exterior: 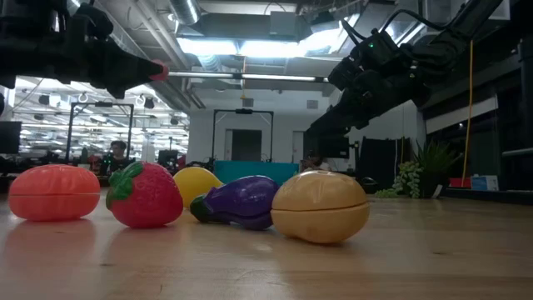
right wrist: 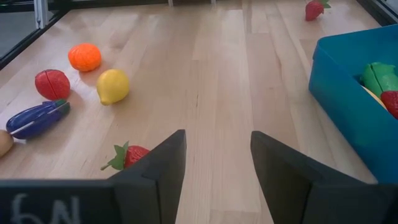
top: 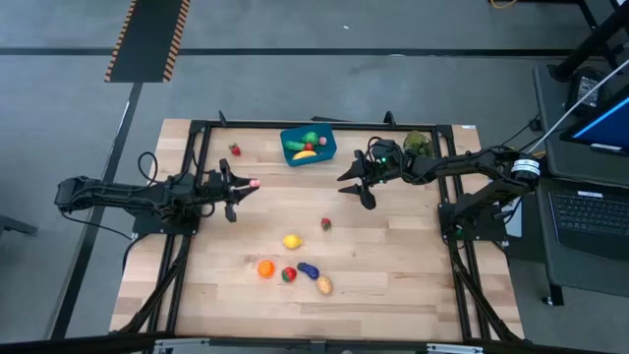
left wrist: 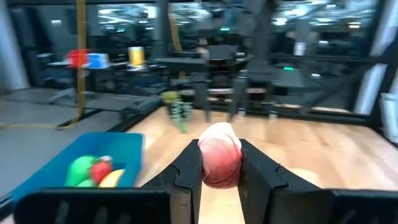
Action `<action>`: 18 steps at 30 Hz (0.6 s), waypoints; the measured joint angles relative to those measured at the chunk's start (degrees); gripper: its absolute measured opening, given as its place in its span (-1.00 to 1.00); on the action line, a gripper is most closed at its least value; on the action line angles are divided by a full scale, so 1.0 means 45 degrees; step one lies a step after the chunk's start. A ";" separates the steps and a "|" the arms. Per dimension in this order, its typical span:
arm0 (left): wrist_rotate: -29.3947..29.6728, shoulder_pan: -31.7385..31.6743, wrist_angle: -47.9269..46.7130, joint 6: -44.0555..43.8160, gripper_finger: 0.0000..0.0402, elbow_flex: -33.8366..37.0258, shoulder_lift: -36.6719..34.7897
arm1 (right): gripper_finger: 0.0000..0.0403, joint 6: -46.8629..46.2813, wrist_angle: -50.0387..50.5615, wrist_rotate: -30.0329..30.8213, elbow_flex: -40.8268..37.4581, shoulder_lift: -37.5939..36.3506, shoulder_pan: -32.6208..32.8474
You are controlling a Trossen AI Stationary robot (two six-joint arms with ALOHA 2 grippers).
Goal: Pick and placing Produce into tupperware
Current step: Put the peach into the blue bin
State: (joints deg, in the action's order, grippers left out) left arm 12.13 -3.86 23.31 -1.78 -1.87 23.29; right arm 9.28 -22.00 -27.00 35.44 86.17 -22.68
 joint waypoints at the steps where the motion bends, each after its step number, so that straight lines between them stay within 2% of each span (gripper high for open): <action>1: 0.0364 0.0000 -0.0010 -0.0097 -0.66 0.0000 0.0000 | -0.09 0.0007 0.0000 0.0000 0.0000 0.0000 0.0000; 11: 0.3123 0.0000 0.0770 -0.0146 -0.67 0.0000 0.1192 | -0.09 0.0075 -0.0004 0.0000 0.0000 0.0000 0.0000; 18: 0.3698 -0.0221 0.1942 -0.0377 -0.67 0.0000 0.2580 | -0.09 0.0115 -0.0148 0.0000 -0.0003 0.0000 0.0000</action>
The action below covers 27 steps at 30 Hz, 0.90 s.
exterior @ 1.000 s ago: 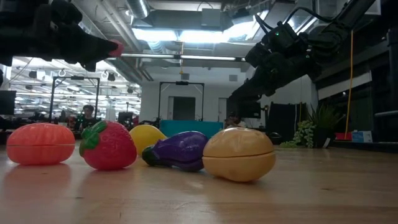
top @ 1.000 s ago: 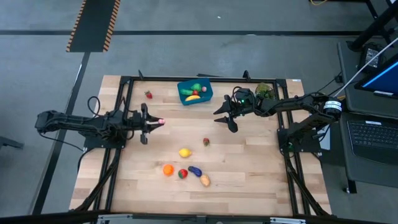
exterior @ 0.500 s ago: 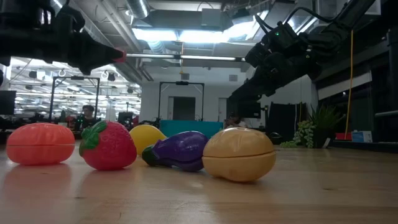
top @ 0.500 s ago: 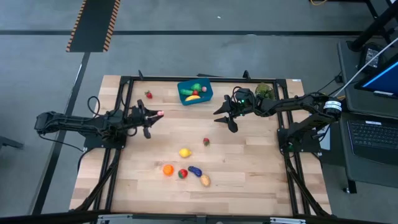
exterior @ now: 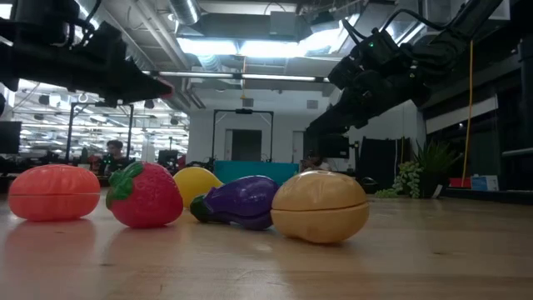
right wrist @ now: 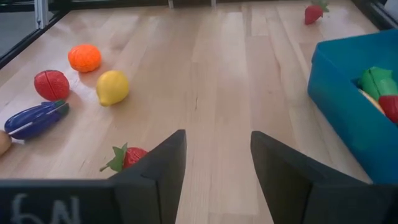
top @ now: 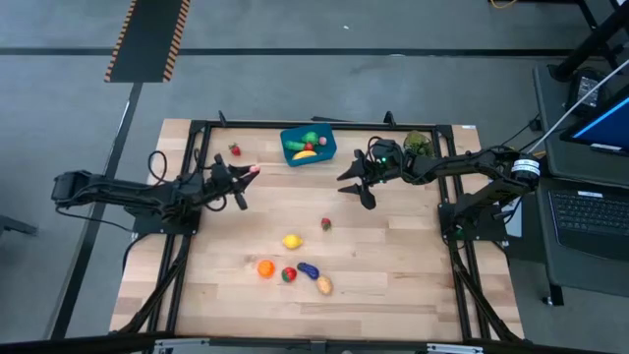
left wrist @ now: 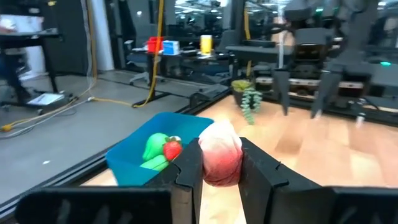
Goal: Pick and placing Produce into tupperware
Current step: Put the peach into the blue bin
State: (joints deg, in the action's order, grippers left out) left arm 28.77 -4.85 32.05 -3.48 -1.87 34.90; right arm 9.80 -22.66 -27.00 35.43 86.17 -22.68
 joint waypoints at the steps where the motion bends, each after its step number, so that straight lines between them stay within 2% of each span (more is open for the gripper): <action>1: 0.0027 -0.0132 0.0186 -0.0141 -0.67 0.0000 0.0231 | -0.09 0.0083 -0.0059 0.0000 -0.0001 0.0000 0.0000; 7: 0.0036 -0.0850 0.0675 -0.0228 -0.67 -0.0520 0.1871 | -0.09 0.0526 -0.0081 0.0005 -0.0002 0.0000 0.0000; 15: -0.1017 -0.1957 0.0720 0.1258 -0.67 -0.3045 0.4985 | -0.09 0.0536 -0.0065 0.0005 -0.0002 0.0000 -0.0005; 20: -0.1970 -0.3050 0.0691 0.1299 -0.67 -0.4406 0.7055 | -0.09 0.0531 0.0034 0.0005 -0.0002 0.0000 -0.0002; 23: -0.2005 -0.3648 0.0541 0.1270 -0.67 -0.5203 0.8086 | -0.09 0.0524 0.0236 0.0005 -0.0002 0.0000 -0.0005; 27: -0.2519 -0.4290 -0.0626 0.1197 -0.68 -0.6411 0.9270 | -0.09 0.0521 0.0419 0.0005 -0.0002 0.0000 0.0000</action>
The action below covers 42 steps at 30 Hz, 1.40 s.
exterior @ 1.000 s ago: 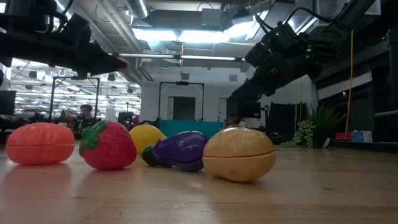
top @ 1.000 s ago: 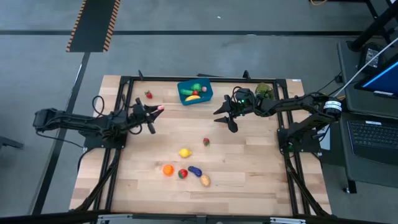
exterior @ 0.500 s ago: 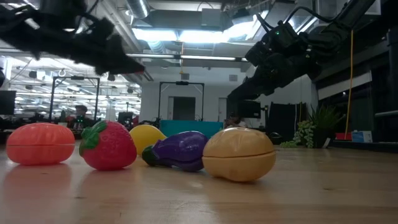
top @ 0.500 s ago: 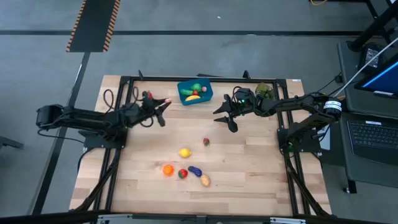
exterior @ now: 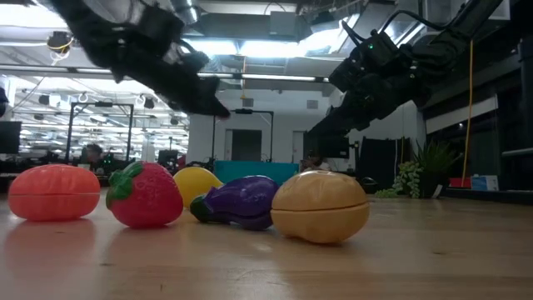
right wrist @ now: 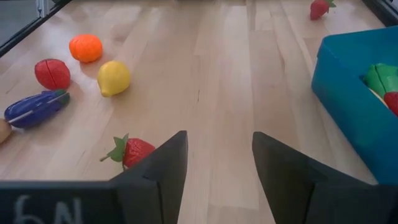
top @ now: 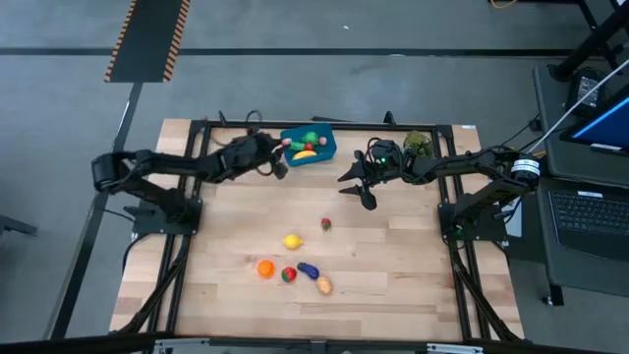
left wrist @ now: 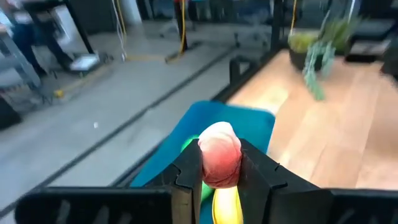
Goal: Pick and placing Produce into tupperware
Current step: Put the peach into the blue bin
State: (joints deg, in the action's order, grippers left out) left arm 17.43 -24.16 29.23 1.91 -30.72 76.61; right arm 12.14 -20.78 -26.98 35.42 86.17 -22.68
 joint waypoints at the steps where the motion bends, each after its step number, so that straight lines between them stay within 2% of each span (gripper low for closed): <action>1: -0.0121 -0.0105 -0.0388 -0.0019 -0.68 -0.0356 0.0321 | -0.09 0.0001 -0.0001 0.0000 0.0000 0.0000 -0.0005; 9: -0.0201 -0.0893 -0.4594 0.0753 -0.68 -0.3530 0.2382 | -0.09 0.0039 -0.0010 0.0005 0.0000 0.0000 -0.0005; 14: -0.1104 -0.1428 -0.6571 0.1286 -0.68 -0.5366 0.3301 | -0.09 0.0049 -0.0001 0.0008 0.0000 0.0000 0.0000; 20: -0.1378 -0.1952 -0.8929 0.1429 -0.68 -0.7320 0.4223 | -0.09 0.0070 0.0016 0.0005 0.0000 0.0000 -0.0002; 32: -0.1487 -0.2589 -1.1401 0.2076 -0.68 -0.8815 0.5218 | -0.09 0.0078 0.0029 0.0005 0.0000 0.0000 -0.0003; 42: -0.2488 -0.2736 -1.3261 0.2375 -0.68 -1.0130 0.6352 | -0.09 0.0078 0.0029 0.0010 0.0000 0.0000 -0.0005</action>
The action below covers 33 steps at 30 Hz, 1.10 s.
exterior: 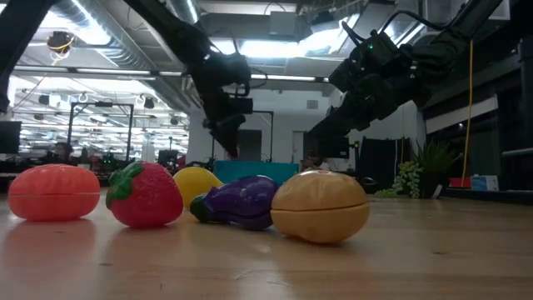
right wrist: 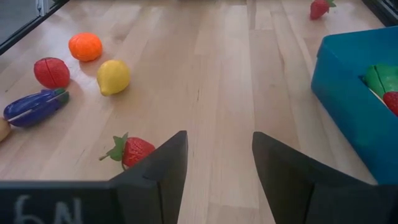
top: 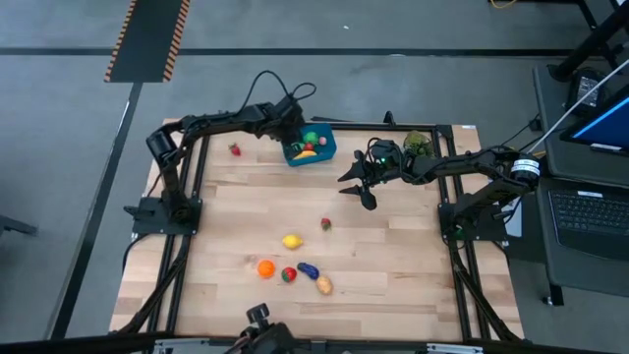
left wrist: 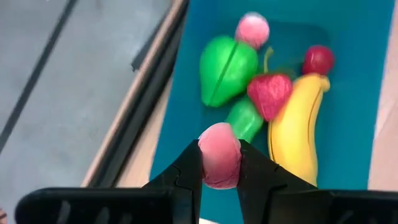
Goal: Pick and placing Produce into tupperware
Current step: Put the peach into the blue bin
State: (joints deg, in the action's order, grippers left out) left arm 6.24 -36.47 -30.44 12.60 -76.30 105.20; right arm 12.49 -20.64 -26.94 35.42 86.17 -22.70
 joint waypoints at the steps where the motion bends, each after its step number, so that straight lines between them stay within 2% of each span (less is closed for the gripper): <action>1: 0.0000 0.0000 -0.0171 0.0002 -0.68 -0.0146 0.0176 | -0.09 0.0000 0.0001 -0.0004 0.0000 0.0000 0.0000; 12: 0.0142 -0.0190 -0.1431 0.0416 -0.68 -0.1583 0.1810 | -0.09 -0.0005 0.0284 -0.0005 0.0000 0.0000 0.0000; 20: 0.0821 -0.0253 -0.1797 0.1013 -0.68 -0.1810 0.2299 | -0.09 0.0003 0.0413 -0.0005 0.0000 0.0000 0.0005; 28: 0.0811 -0.0116 -0.1807 0.0937 -0.35 -0.1810 0.2299 | -0.09 0.0044 0.0413 -0.0005 0.0000 0.0000 0.0005; 33: 0.0821 0.0082 -0.1805 0.1005 -0.24 -0.1810 0.2295 | -0.09 0.0044 0.0413 -0.0005 0.0000 0.0000 0.0000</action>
State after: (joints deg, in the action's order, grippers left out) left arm 9.94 -36.10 -38.57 17.12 -84.44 115.53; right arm 12.69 -18.79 -26.96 35.42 86.17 -22.70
